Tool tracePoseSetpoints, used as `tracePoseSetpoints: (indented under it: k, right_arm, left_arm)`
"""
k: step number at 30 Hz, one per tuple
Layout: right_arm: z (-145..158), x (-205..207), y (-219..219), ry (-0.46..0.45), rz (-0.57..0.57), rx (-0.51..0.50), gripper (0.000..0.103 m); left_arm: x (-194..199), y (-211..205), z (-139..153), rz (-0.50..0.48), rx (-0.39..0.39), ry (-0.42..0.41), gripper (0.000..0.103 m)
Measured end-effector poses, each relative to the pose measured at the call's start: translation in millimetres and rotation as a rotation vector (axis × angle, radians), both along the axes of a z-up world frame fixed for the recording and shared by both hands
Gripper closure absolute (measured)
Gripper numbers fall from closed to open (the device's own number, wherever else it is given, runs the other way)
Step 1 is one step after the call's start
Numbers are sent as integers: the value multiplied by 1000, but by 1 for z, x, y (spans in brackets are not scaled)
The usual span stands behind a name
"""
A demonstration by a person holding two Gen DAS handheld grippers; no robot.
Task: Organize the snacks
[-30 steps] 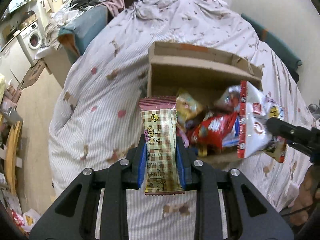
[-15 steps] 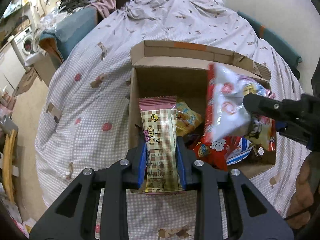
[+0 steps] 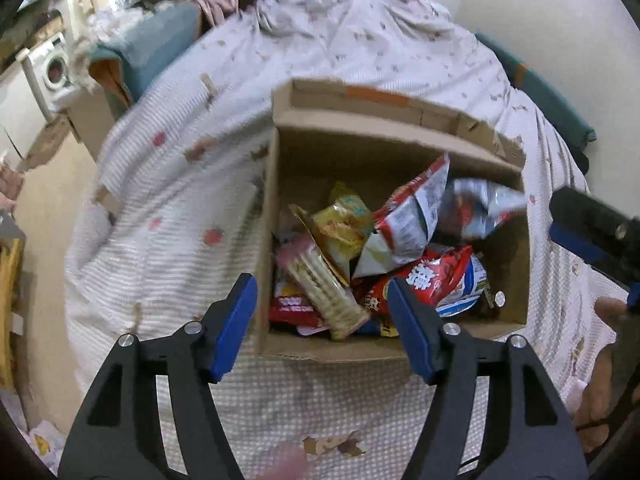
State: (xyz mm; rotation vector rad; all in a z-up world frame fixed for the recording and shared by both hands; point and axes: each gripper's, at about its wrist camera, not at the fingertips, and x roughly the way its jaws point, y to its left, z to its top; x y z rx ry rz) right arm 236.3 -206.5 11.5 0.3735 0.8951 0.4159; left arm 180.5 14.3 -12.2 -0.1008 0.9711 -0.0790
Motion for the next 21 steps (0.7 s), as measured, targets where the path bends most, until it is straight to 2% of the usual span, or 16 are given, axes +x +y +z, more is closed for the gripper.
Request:
tracePoseSetpoints:
  k: [3, 5, 7, 11, 12, 15, 21]
  right_arm:
    - [13, -20, -1, -52, -24, -68, 0]
    - [17, -33, -4, -70, -39, -101, 0]
    - [19, -50, -8, -83, -64, -126, 0]
    - [19, -89, -15, -106, -97, -186, 0]
    - [18, -98, -16, -112, -101, -200, 0]
    - [16, -125, -19, -126, -117, -245, 0]
    - [8, -164, -19, -166, -128, -298, 0]
  left_arm:
    - [-19, 2, 18, 15, 29, -70, 38]
    - [-32, 4, 24, 23, 23, -91, 31]
    - [-46, 7, 29, 39, 10, -107, 14]
    - [-72, 6, 32, 31, -10, -119, 7]
    - [-78, 6, 32, 23, -12, -118, 0]
    - [-100, 6, 29, 7, -26, -119, 0]
    - [-135, 8, 21, 21, 18, -159, 0]
